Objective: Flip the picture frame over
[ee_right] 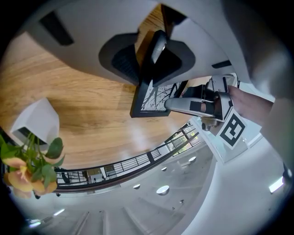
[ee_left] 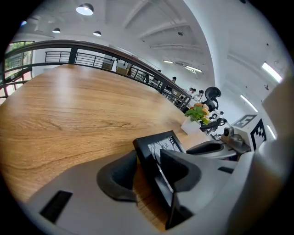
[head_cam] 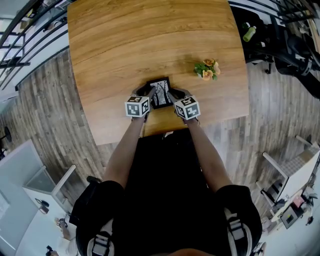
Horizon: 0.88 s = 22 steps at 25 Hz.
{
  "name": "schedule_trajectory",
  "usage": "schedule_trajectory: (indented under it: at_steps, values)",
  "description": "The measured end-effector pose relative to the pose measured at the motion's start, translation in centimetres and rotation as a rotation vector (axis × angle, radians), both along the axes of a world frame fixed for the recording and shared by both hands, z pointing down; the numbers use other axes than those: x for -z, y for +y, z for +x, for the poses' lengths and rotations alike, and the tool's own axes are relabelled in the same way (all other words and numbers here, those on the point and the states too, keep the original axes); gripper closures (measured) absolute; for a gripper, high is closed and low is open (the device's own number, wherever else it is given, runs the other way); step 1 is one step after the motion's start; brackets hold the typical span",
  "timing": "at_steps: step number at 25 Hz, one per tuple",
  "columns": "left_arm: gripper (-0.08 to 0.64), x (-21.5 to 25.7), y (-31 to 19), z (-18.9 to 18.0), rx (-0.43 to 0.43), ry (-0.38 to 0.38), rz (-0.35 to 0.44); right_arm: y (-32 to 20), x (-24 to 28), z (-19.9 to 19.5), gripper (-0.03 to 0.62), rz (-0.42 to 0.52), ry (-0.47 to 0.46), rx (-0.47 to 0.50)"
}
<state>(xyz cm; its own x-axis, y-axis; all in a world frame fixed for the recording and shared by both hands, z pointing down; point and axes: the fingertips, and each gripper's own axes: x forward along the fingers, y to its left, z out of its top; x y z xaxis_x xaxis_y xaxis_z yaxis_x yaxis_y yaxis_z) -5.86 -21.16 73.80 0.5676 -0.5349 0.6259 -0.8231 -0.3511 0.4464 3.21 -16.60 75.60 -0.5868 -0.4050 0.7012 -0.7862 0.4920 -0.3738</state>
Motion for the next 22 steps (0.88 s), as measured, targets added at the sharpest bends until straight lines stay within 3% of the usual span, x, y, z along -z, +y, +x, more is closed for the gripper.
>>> schedule_trajectory:
  at_steps: [6, 16, 22]
  values:
    - [0.380, -0.25, -0.50, 0.26, 0.000, -0.036, 0.005, -0.31, -0.17, 0.19, 0.489, 0.004, 0.015, -0.015]
    - [0.379, -0.68, -0.41, 0.42, -0.018, -0.171, 0.041, -0.31, -0.41, 0.17, 0.488, 0.022, 0.069, -0.015]
    - [0.382, -0.77, -0.36, 0.55, -0.019, -0.196, 0.050, -0.41, -0.33, 0.21, 0.482, 0.056, 0.113, 0.009]
